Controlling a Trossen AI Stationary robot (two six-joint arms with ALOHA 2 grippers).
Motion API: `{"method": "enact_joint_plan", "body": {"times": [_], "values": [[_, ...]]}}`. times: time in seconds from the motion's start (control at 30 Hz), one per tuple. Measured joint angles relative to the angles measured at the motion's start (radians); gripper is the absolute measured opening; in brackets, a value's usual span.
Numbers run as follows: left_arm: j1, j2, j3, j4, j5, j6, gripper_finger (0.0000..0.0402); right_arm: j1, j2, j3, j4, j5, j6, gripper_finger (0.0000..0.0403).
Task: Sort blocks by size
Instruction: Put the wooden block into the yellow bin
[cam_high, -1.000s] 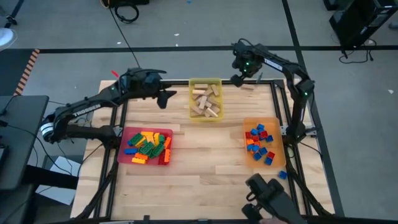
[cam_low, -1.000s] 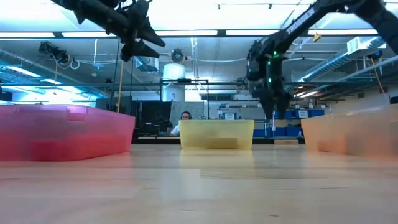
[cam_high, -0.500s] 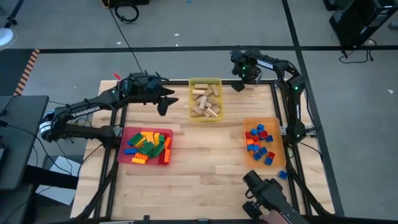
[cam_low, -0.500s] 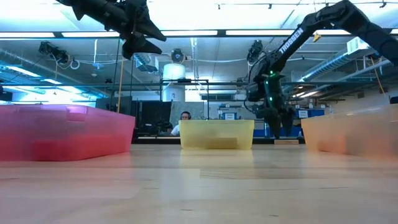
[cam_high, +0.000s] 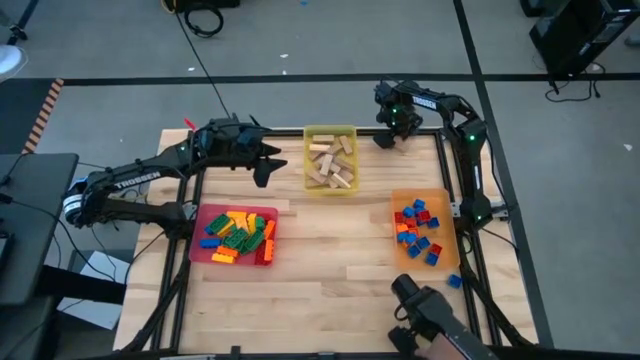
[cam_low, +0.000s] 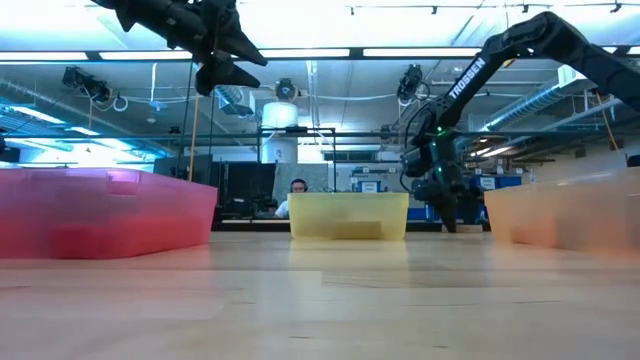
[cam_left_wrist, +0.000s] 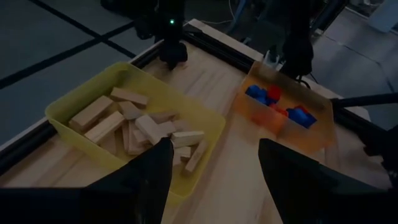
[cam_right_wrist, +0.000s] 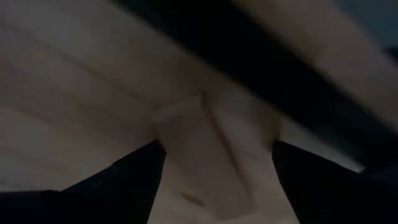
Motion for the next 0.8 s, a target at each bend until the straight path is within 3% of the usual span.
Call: {"method": "enact_joint_plan", "body": {"times": [0.17, 0.3, 0.6, 0.8], "values": [[0.0, 0.0, 0.0, 0.005, 0.0, 0.0, 0.0245, 0.019, 0.002, -0.003, -0.036, -0.011, 0.007, 0.0303], [0.0, 0.0, 0.0, 0.006, 0.0, 0.0, 0.0245, 0.042, 0.002, -0.003, -0.038, 0.0, -0.017, 0.0273], [0.0, 0.0, 0.0, 0.005, 0.0, 0.001, 0.0245, 0.089, 0.002, -0.004, -0.048, -0.001, -0.011, 0.0124], [0.0, 0.0, 0.0, 0.0, 0.0, -0.027, 0.0245, 0.102, 0.004, -0.005, -0.098, -0.017, 0.036, 0.0119]]}}
